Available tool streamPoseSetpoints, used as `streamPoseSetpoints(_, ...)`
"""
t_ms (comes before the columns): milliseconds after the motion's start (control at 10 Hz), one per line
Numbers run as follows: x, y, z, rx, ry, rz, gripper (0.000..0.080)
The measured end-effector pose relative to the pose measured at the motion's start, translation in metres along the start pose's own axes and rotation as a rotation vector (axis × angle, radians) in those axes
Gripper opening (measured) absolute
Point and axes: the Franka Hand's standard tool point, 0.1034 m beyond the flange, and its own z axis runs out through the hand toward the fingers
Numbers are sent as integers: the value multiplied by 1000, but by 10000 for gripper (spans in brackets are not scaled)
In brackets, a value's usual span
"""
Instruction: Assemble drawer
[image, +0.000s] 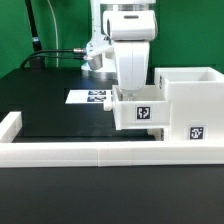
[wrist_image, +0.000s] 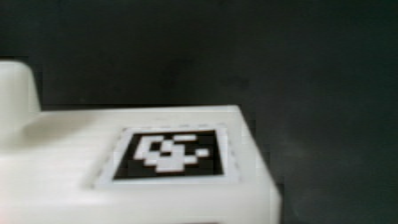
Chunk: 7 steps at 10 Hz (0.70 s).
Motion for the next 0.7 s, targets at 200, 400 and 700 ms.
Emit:
streamPoseSetpoints(200,6,1,0,-2,3,16,42)
streamPoseSetpoints(400,17,1,0,-3,8,10,42)
streamPoseSetpoints(700,21,0,0,-5,10,31,42)
